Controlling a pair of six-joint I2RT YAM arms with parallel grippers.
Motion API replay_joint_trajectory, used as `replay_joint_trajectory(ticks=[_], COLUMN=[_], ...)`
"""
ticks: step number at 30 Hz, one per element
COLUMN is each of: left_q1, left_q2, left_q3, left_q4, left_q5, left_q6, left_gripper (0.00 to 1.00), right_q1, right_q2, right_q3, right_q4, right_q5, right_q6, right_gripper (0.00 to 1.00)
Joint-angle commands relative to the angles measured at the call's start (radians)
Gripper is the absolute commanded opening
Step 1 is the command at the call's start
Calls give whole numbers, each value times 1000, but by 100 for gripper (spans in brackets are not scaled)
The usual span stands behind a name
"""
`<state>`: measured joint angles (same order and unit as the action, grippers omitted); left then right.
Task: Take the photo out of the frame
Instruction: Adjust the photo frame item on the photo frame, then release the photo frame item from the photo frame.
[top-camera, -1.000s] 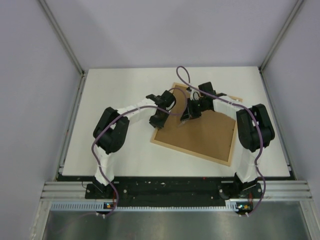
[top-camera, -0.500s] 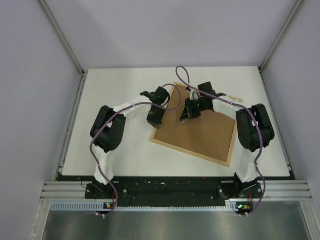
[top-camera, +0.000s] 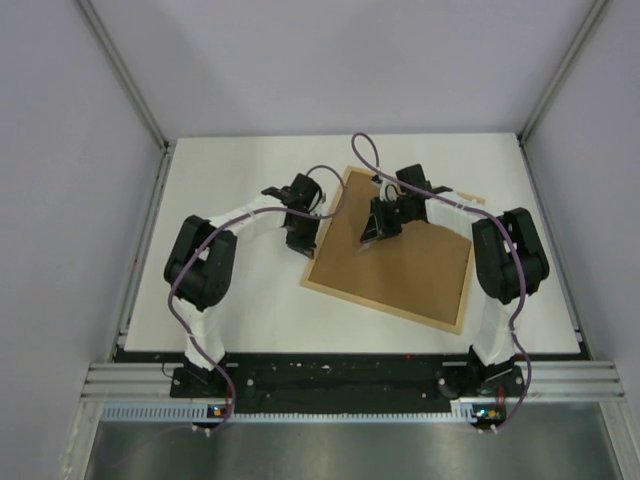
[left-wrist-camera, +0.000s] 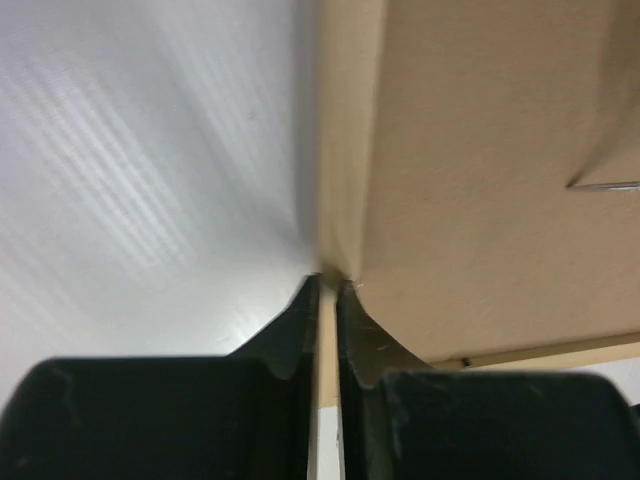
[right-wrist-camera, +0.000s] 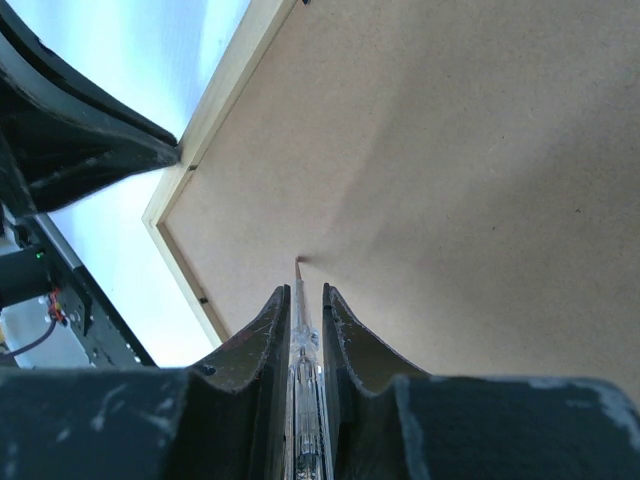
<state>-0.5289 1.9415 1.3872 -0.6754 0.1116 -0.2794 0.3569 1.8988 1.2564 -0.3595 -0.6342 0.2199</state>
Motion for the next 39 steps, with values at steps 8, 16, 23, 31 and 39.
replay_joint_trajectory(ticks=[8,16,23,31,39], left_q1=[90,125,133,147,124], left_q2=[-92,72,165,180,114], left_q3=[16,251,303,222,101], left_q4=[28,-89,-52,34,144], left_q5=[240,188,247,382,459], left_q6=[-41,8,2,-49,-92], left_gripper=[0,37,38,37,34], right_q1=[-4,-35,-75,-82,-81], right_q2=[-9,17,135,230,258], right_q3=[12,153,270,232,127], right_q4=[-13,-26,43,292,497], right_q5=[8,-18,-58,-156,-176], right_q6=[-48,-24,128,311,438], right_gripper=[0,0,0,0,0])
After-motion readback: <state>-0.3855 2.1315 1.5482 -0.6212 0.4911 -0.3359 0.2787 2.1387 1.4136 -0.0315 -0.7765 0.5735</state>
